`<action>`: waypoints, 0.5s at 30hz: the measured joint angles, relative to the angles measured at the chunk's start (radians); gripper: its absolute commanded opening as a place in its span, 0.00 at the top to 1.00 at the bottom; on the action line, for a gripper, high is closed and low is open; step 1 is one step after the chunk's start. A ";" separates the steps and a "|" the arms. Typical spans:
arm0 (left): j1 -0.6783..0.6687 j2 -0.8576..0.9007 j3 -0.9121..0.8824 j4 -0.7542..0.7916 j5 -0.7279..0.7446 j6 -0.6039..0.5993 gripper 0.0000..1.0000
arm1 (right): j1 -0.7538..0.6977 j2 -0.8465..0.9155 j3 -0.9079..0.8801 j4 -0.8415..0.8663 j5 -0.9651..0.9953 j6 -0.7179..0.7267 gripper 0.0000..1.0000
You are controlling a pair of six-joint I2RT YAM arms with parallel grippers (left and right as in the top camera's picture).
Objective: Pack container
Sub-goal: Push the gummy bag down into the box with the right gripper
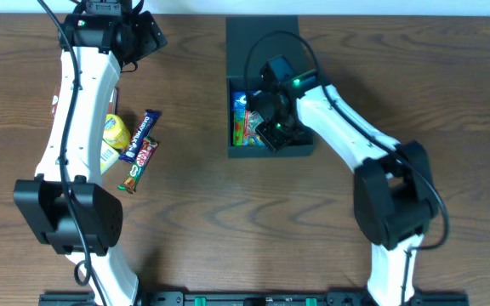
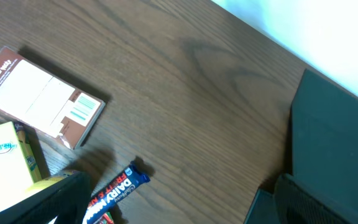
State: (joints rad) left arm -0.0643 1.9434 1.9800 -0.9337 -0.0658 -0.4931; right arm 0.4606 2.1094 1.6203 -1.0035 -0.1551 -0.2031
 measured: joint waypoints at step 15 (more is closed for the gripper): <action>-0.002 0.000 0.000 -0.002 0.007 0.004 0.05 | -0.011 -0.011 0.083 -0.050 0.172 0.060 0.99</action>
State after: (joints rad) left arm -0.0658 1.9434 1.9800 -0.9352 -0.0586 -0.4889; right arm 0.4496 2.0983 1.7031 -1.0531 0.0174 -0.1429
